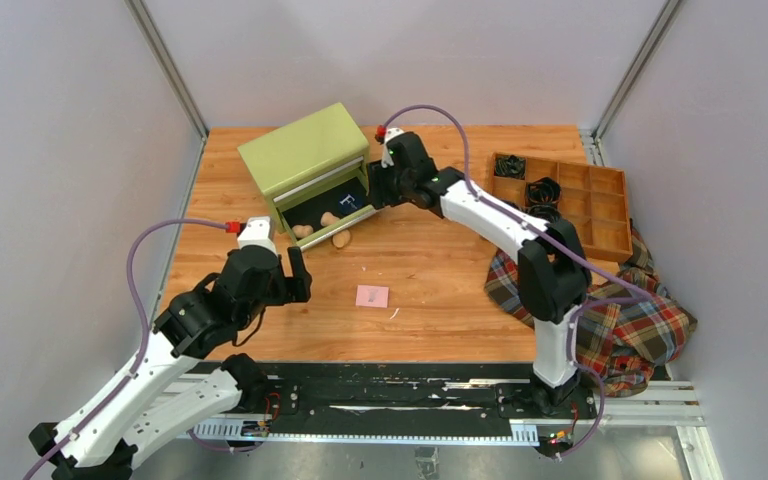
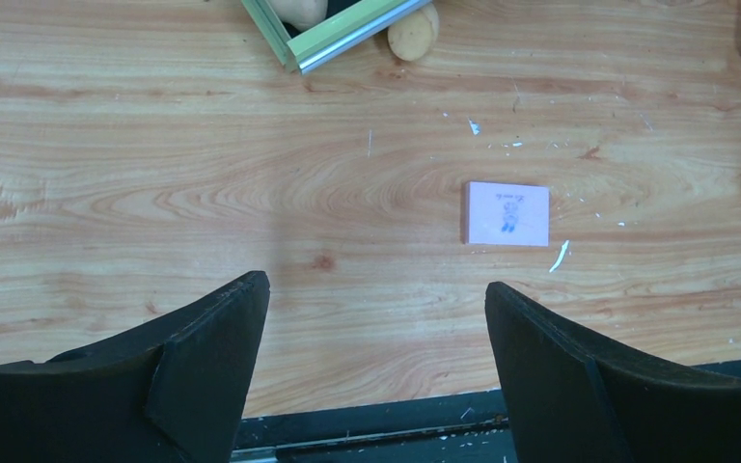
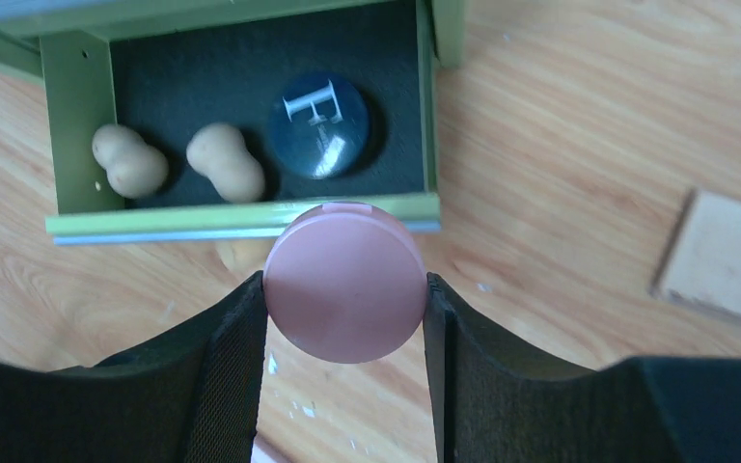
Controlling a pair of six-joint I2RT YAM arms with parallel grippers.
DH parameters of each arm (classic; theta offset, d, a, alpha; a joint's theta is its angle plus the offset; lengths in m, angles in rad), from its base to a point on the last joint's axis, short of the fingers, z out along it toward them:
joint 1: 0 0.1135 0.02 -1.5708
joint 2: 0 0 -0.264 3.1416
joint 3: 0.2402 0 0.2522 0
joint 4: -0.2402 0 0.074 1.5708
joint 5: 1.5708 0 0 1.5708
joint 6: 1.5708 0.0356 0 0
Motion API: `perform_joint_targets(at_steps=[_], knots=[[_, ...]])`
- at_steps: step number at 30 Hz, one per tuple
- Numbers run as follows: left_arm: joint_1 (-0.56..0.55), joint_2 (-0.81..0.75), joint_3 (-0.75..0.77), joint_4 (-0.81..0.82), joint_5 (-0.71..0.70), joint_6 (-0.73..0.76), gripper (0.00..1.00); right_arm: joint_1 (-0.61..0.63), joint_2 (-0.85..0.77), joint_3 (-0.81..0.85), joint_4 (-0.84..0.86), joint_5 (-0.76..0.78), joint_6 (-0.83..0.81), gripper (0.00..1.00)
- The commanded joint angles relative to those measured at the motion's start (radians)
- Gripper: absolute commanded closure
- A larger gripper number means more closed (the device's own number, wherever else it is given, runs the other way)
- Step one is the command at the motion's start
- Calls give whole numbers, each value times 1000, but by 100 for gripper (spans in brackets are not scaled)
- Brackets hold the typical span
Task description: Organize the makeup
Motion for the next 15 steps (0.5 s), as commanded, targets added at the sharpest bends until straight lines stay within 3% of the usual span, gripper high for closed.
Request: perform_joint_targets(at_steps=[1,9,11,12,13,15], knots=[[6,-30,32,-29,-25,-14,13,34,149,133,25,-10,34,68],[6,-62,25,-56,-12,-33,14,43,338,331,53,11,74,61],[6,-66,17,-56,-14,-35,14,44,365,360,51,11,81,51],[6,-64,15,-55,-17,-37,13,45,379,376,43,8,85,37],[6,-61,15,-54,-19,-36,13,46,396,400,22,3,86,30],[6,-51,16,-54,-22,-34,13,52,404,423,-1,0,83,22]])
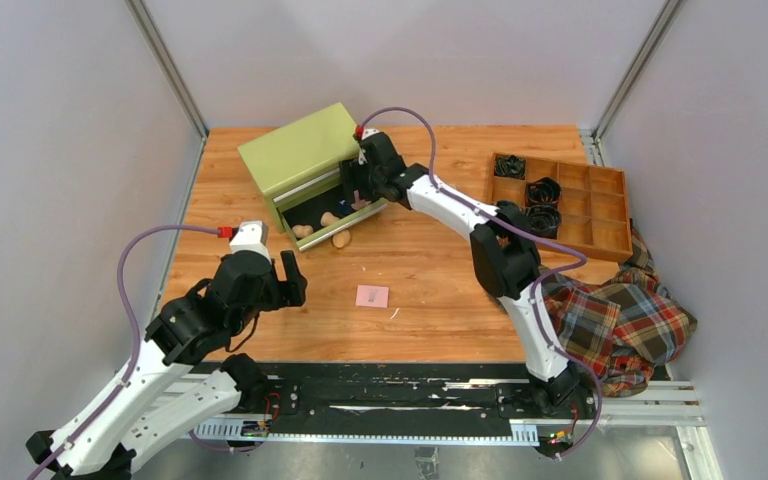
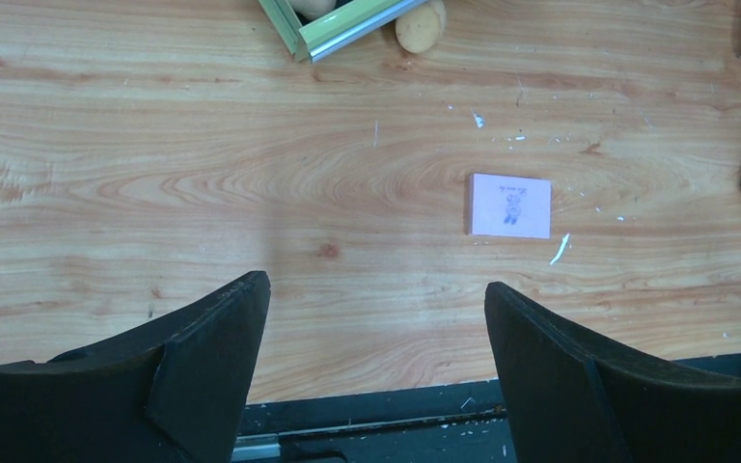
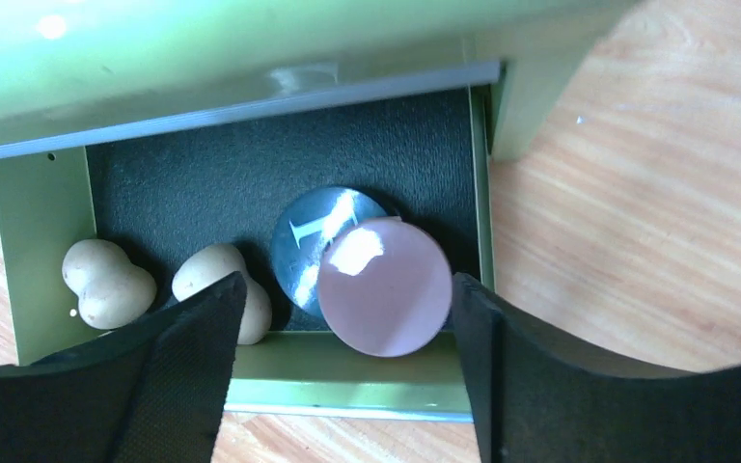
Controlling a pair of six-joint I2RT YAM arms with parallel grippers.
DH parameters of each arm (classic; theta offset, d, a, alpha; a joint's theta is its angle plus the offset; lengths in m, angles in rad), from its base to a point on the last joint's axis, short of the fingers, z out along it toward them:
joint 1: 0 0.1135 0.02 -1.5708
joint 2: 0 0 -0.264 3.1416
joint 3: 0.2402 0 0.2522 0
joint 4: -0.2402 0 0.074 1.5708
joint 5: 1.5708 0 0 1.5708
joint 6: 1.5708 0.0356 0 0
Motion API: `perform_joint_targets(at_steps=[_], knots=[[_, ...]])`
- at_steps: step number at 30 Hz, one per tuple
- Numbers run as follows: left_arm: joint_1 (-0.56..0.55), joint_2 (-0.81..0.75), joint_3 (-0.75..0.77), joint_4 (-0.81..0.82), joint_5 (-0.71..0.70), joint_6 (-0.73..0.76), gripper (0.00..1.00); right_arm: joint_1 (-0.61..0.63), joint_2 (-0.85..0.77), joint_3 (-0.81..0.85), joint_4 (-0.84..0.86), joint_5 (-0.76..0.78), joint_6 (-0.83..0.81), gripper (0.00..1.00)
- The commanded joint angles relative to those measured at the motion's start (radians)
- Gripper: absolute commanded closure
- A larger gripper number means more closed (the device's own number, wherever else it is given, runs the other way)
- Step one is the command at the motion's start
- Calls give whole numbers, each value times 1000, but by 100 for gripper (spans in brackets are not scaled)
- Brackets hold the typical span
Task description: Organize the makeup
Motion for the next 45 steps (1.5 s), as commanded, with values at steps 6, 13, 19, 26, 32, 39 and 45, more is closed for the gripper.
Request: perform_joint_targets(at_steps=[6,13,19,26,32,39,45], knots=[[6,34,17,16,-19,10,13,22,-120,-66,1,50,-34,17],[6,68,-11,76,13,53,14,-87,-435,-432,59,170,-108,17],[6,100,-29,127,61,70,14,-247,-461,-557,5,145,-120,15],[6,95,-50,147,81,49,14,-322,-258,-346,-135,160,-211,10],[5,67,-59,137,88,30,14,-348,-143,-258,-134,66,-234,6],[6,66,-59,128,79,29,14,-351,-44,-161,-154,84,-247,3],[6,64,-61,122,73,31,14,-362,4,-140,-169,48,-245,15]])
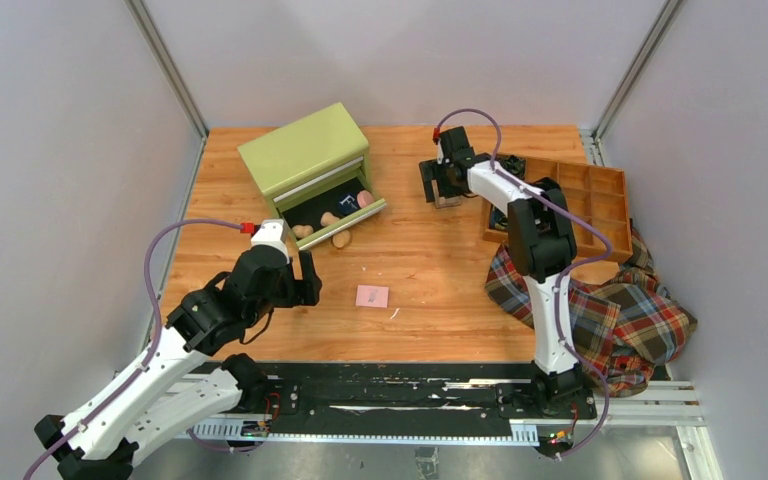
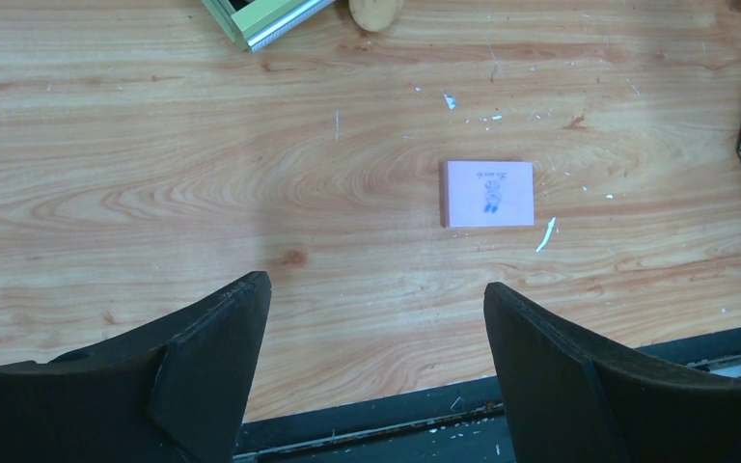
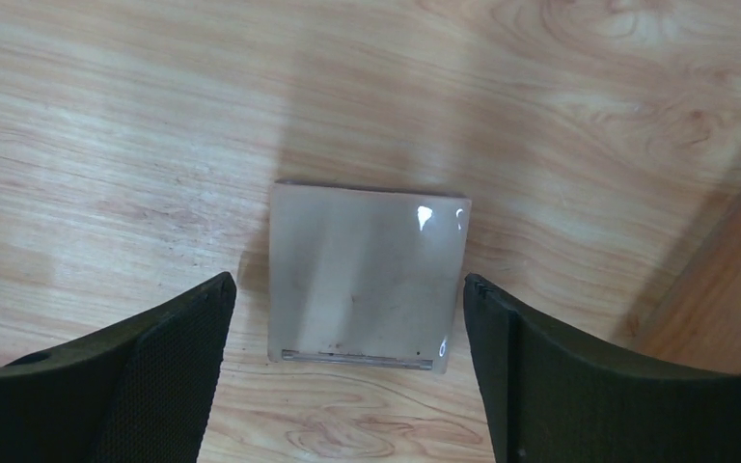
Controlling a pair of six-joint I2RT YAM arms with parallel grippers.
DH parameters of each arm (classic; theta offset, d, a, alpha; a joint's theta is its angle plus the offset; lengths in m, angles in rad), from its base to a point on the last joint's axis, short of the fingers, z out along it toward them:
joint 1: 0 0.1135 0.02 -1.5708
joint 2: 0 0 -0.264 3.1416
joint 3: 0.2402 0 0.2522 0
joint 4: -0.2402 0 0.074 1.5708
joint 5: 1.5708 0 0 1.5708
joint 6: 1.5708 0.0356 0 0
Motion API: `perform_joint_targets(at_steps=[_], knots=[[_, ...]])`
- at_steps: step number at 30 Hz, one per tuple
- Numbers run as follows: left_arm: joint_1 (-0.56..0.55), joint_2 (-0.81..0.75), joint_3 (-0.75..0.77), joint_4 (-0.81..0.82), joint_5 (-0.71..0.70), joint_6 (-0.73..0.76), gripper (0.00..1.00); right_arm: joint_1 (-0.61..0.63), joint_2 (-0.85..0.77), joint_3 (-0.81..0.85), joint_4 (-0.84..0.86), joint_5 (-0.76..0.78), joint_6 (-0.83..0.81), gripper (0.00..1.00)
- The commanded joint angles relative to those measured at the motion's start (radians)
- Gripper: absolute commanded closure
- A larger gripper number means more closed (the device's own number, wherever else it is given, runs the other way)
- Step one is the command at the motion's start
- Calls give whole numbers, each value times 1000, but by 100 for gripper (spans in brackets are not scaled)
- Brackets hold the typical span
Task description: Organize the makeup
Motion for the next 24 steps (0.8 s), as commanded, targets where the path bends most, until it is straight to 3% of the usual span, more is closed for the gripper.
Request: perform_joint_targets(at_steps=[1,6,11,17,24], knots=[[6,-9,-4,6,-10,-4,14,-21,30,13,-40,-26,-15,17],[6,-12,-7,6,-12,-6,14,-21,16,-16,-40,-30,-13,25],[6,-20,-13,3,-16,-7,14,-21,-31,-49,-46,-73,6,54],[6,-21,-14,-13,-42,-14,14,1,-164,-98,-92,-138,29,59],[5,-20,32,-132,-182,-69,12,114,-310,-108,-93,-185,75,58]])
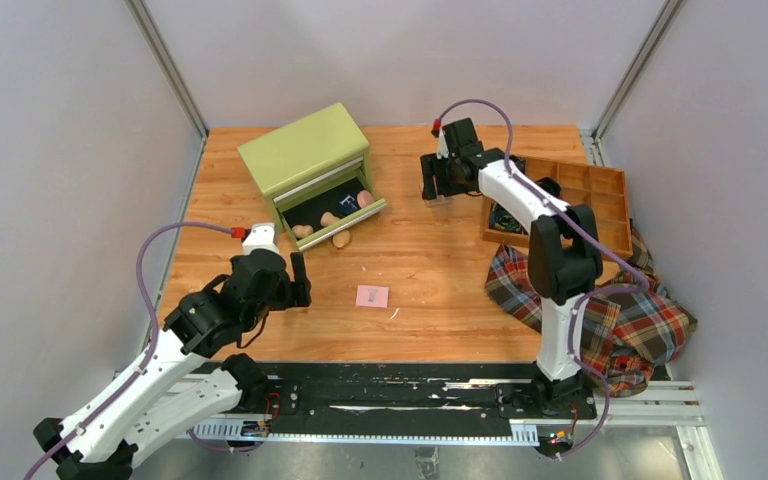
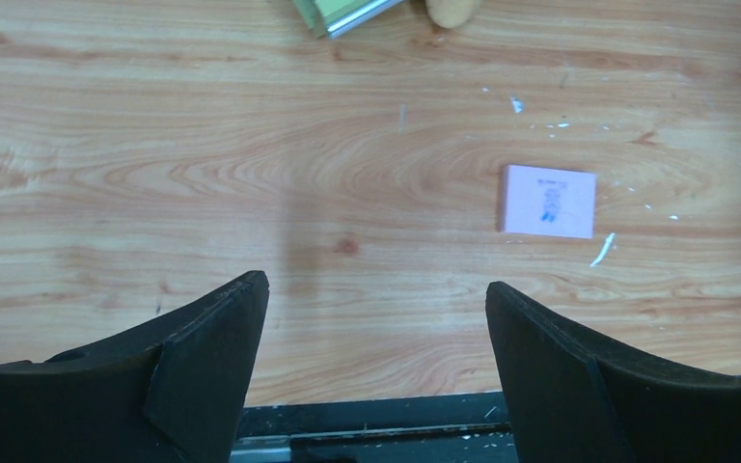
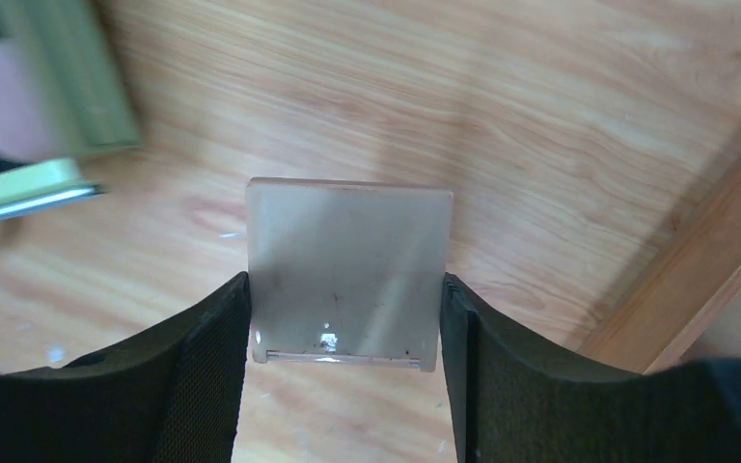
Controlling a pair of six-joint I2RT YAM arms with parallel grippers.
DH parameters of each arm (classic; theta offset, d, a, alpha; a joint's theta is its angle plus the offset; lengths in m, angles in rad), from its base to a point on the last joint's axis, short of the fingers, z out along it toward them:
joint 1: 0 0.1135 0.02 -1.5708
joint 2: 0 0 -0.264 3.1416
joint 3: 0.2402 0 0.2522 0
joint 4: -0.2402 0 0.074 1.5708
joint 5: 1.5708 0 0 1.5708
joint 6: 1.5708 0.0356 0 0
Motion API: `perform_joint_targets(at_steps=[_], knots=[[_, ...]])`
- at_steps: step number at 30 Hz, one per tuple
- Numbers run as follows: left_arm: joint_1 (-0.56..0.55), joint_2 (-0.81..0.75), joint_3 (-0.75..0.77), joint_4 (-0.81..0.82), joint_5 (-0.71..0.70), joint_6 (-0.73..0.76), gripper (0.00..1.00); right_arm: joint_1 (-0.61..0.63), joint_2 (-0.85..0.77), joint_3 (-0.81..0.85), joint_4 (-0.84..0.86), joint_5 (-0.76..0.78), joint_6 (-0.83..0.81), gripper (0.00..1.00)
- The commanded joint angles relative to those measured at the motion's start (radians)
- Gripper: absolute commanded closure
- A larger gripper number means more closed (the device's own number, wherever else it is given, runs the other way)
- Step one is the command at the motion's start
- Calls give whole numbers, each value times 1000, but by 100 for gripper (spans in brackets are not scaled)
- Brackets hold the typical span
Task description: Organize the makeup
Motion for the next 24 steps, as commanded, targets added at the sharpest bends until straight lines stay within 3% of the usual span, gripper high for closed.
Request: perform_joint_targets(at_steps=[1,10,17,19,24], knots=[[6,-11,38,-73,-96,-44,12,108,-98,27,-1,-53,38,58],[6,-132,48,-76,-129,-115,12,286,64,251,19,-50,109,57],[6,-183,111,-94,-131,-139,12,323,242,462,-17,-14,144,53],[6,-193,119,-114,-157,-143,12,325,288,515,-18,-1,148,46],[6,-198,111,-118,-148,-156,12,326,340,605,-32,-10,154,16]])
